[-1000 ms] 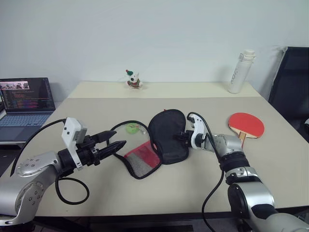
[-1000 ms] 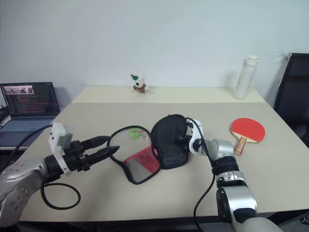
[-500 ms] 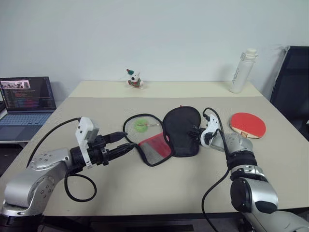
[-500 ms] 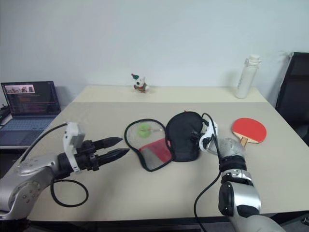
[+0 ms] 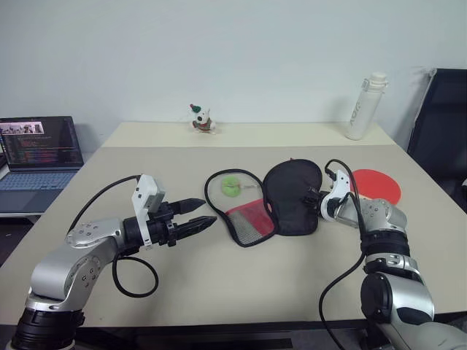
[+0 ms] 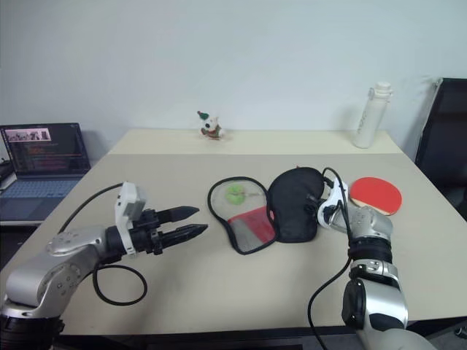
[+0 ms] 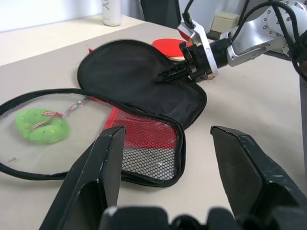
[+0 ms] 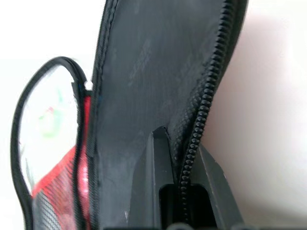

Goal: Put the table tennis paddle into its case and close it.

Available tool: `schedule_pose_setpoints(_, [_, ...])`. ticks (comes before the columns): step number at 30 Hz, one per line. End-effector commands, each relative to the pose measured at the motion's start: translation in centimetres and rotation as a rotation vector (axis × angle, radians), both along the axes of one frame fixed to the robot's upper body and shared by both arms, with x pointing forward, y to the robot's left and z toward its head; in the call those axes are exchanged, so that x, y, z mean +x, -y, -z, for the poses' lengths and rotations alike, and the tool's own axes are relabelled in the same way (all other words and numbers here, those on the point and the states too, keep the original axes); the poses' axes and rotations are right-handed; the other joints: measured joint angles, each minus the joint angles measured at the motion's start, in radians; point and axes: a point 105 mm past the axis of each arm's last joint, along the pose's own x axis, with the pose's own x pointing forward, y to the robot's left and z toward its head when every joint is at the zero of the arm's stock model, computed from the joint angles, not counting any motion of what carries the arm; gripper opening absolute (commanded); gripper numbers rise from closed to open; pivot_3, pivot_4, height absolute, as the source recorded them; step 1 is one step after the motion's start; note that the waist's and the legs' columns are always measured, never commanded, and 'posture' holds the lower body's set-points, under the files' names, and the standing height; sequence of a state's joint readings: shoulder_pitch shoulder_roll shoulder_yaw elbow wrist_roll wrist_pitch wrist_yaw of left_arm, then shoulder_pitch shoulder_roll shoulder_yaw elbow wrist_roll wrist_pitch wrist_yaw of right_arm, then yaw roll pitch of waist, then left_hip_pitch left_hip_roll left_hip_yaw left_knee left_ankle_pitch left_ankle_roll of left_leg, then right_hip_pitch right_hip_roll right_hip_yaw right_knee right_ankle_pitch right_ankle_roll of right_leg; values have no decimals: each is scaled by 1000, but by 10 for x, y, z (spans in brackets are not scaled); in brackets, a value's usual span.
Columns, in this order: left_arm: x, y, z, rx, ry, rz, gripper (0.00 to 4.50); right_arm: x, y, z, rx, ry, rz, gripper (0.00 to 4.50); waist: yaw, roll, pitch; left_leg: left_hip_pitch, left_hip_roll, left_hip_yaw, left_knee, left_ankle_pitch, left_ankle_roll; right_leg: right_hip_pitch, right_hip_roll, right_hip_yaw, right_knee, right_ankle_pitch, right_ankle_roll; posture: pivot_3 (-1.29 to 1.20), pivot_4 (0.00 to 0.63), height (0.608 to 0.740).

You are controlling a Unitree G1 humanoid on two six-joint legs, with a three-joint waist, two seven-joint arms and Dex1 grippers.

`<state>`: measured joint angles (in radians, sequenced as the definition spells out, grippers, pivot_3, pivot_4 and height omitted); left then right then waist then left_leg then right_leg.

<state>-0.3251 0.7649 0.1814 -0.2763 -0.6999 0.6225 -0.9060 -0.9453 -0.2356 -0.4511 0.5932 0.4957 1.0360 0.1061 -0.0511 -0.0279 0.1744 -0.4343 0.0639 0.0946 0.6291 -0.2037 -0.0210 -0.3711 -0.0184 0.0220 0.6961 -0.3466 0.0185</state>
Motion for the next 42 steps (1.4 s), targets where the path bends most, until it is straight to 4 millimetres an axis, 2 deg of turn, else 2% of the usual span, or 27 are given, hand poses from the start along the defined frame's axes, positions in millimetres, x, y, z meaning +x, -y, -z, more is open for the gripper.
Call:
schedule_pose_setpoints(1, [-1, 2, -9, 2, 48, 15, 3088, 1, 3, -14, -5, 44, -5, 13, 0, 0, 0, 0, 0, 0, 0, 0, 0, 0, 0, 0, 0, 0, 0, 0, 150, 740])
schedule_pose_setpoints(4, [-1, 3, -9, 3, 48, 18, 3088, 3, 1, -11, -51, 49, -20, 13, 0, 0, 0, 0, 0, 0, 0, 0, 0, 0, 0, 0, 0, 0, 0, 0, 150, 740])
schedule_pose_setpoints(7, [-1, 4, -9, 6, 49, 18, 3088, 7, 1, -14, -99, 75, -21, 674, -1, 0, 0, 0, 0, 1, 0, 0, 0, 0, 0, 1, 0, 0, 0, 0, 150, 740])
schedule_pose_setpoints(13, [-3, 3, -7, 13, 49, 12, 3088, 14, 16, -36, -292, 192, -10, 2640, 0, 0, 0, 0, 0, 1, 0, 0, 0, -1, 0, 1, 0, 0, 0, 0, 150, 740])
schedule_pose_setpoints(18, [-4, 3, -5, 15, 44, 11, 3088, 11, 31, -53, -411, 262, -17, 4459, 0, 0, 0, 0, 0, 2, 0, 0, 0, -1, 0, 2, 0, 0, 0, 0, 150, 740])
schedule_pose_setpoints(21, [-5, 4, -6, 12, 46, 16, 3088, 9, 42, -69, -465, 327, 9, 4486, 0, 0, 0, 0, 0, 2, 0, 0, 0, -1, 0, 2, 0, 0, 0, 0, 150, 740])
schedule_pose_setpoints(24, [-6, 7, -10, 2, 59, 43, 3088, 7, 66, -79, -542, 349, 126, 4486, 1, 0, 0, 0, 0, 2, 0, 0, 0, -1, 0, 2, 0, 0, 0, 0, 150, 740])
schedule_pose_setpoints(27, [-12, 21, -23, 10, 104, 117, 3088, -1, 88, -71, -611, 314, 239, 4486, 4, -1, 0, 0, 0, 2, 0, 0, 0, -1, 0, 2, 0, 0, 0, 0, 150, 740])
schedule_pose_setpoints(32, [-14, 35, -24, 63, 134, 192, 3088, -19, 119, -50, -726, 258, 431, 4486, 16, -1, 0, 0, 0, 3, 0, 0, -1, -1, 0, 3, 0, 0, 0, 0, 150, 740])
schedule_pose_setpoints(37, [-10, 36, -23, 72, 132, 206, 3088, -28, 131, -31, -775, 218, 554, 4486, 9, -1, 0, 1, 0, 5, 0, 2, -3, -3, 2, 8, 1, 0, 0, 0, 150, 740])
schedule_pose_setpoints(42, [-8, 36, -21, 78, 133, 211, 3088, -24, 132, -15, -723, 173, 572, 4486, 7, -1, 0, 2, 0, 7, 0, 2, -3, -3, 2, 11, 1, 0, 0, 0, 150, 740])
